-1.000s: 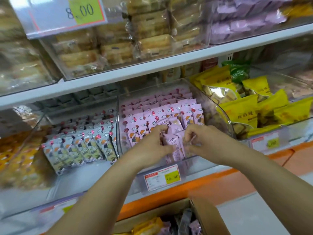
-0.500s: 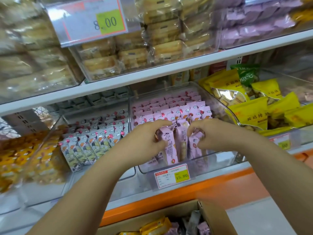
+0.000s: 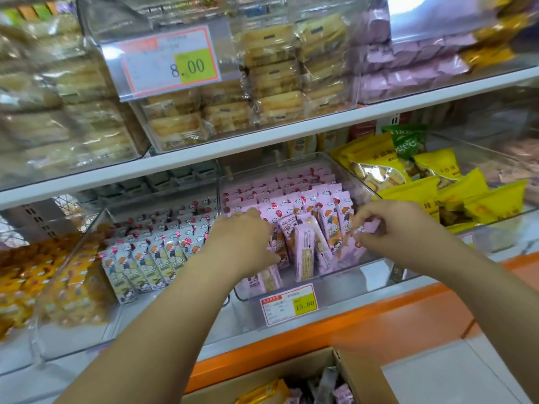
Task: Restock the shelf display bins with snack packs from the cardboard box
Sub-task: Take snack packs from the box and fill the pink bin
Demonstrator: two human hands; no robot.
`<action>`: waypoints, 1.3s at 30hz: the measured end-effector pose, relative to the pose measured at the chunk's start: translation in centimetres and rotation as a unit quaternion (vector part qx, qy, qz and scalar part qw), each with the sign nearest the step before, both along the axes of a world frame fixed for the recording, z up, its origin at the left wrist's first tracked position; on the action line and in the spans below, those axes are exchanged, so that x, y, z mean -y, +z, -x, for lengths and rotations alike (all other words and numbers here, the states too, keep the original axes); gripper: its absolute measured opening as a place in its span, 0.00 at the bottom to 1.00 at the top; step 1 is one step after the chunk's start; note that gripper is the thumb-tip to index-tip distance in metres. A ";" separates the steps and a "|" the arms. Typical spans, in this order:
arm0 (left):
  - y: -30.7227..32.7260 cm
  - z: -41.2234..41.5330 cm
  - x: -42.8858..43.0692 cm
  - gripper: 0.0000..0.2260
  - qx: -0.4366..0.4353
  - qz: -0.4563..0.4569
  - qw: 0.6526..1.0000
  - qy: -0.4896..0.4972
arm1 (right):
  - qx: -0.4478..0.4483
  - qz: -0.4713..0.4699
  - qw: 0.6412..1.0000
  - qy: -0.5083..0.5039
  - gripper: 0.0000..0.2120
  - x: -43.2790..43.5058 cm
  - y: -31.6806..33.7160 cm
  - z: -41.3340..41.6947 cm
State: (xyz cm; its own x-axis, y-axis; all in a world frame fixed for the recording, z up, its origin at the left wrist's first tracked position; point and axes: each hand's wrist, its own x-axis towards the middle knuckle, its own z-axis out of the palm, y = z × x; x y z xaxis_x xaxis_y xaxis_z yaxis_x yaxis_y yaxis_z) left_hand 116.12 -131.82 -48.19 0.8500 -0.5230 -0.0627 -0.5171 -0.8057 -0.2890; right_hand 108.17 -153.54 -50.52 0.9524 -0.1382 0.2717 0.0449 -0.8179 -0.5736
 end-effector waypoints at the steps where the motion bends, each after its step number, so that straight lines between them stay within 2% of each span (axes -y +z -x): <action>1: 0.2 -0.1 0.6 0.22 0.013 0.035 0.999 -0.007 | 0.034 -0.018 0.999 -0.012 0.08 0.2 -0.1 0.1; 5: 0.0 -1.3 4.3 0.21 0.024 0.142 0.987 -0.069 | 0.156 -0.055 0.985 -0.048 0.11 0.9 -0.8 0.3; 8: -0.6 -2.5 6.1 0.21 -0.010 0.082 0.995 -0.050 | 0.210 -0.092 0.972 -0.058 0.12 1.7 -1.5 0.6; 14: -0.5 -2.1 5.0 0.09 -0.051 0.018 0.998 -0.028 | 0.206 -0.106 0.972 -0.031 0.11 2.5 -2.2 0.6; 17: 0.4 -1.6 4.2 0.09 -0.080 -0.049 0.996 0.011 | 0.207 -0.117 0.971 -0.032 0.12 2.4 -2.1 0.6; 19: 0.6 -1.6 4.6 0.07 -0.073 -0.046 0.996 0.015 | 0.204 -0.138 0.968 -0.036 0.13 2.3 -1.9 0.5; 22: -0.3 -2.2 6.2 0.08 0.004 0.001 1.000 -0.028 | 0.212 -0.151 0.965 -0.035 0.16 1.9 -1.8 0.5; 24: -1.8 -3.3 7.2 0.14 0.035 0.014 0.997 -0.067 | 0.219 -0.150 0.964 -0.032 0.18 1.8 -1.8 0.5; 27: -3.2 -4.6 7.7 0.19 0.062 -0.036 0.991 -0.116 | 0.229 -0.154 0.960 -0.043 0.21 2.1 -2.0 0.5; 32: -3.9 -5.3 7.8 0.16 0.111 -0.055 0.983 -0.136 | 0.232 -0.158 0.959 -0.044 0.20 2.5 -2.3 0.3; 36: -3.2 -5.5 7.6 0.11 0.100 -0.048 0.978 -0.176 | 0.238 -0.171 0.955 -0.042 0.12 2.5 -2.2 0.2; 39: -2.8 -5.0 7.9 0.14 0.020 -0.047 0.975 -0.215 | 0.234 -0.175 0.955 -0.047 0.11 2.4 -2.2 0.2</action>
